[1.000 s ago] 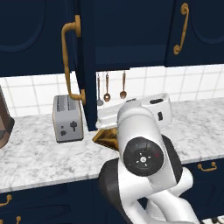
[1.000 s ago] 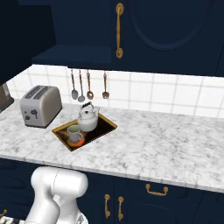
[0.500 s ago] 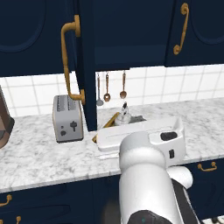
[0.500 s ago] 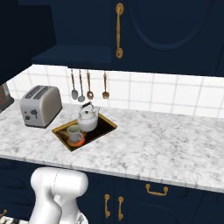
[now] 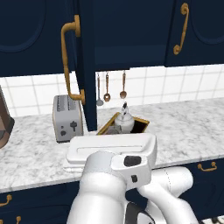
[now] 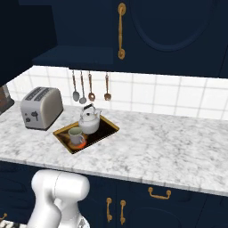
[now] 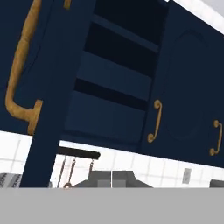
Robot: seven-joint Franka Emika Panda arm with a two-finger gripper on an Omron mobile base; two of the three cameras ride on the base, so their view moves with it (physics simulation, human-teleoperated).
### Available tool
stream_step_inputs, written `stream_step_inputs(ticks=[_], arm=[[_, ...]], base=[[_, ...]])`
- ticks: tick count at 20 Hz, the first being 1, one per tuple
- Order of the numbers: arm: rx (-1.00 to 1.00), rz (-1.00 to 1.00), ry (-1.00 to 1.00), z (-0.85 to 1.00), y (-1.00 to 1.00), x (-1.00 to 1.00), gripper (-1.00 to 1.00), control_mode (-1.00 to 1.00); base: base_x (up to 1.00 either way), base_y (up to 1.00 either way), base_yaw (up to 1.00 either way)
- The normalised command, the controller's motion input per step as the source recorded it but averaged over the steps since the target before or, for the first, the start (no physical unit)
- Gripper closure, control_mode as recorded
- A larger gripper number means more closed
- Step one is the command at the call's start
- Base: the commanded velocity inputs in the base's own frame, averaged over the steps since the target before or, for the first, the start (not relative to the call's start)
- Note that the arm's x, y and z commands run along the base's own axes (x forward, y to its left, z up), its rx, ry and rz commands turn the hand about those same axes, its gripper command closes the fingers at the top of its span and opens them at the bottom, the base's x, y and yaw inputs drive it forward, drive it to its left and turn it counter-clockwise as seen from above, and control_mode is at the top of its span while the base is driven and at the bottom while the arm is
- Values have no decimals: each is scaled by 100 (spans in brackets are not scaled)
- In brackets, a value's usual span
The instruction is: Pick the kettle from the counter and place it on the tray. Then pick the mug from the cabinet and place it on the tray. Then close the cabinet doors.
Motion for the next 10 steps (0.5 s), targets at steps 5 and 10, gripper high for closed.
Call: stream_step_inputs(ticks=[5,10], arm=[[0,-6,-2,-23,57,0,100,-100],[0,-6,0,-29,66,7,100,-100]], base=[[0,0,0],[0,0,0]])
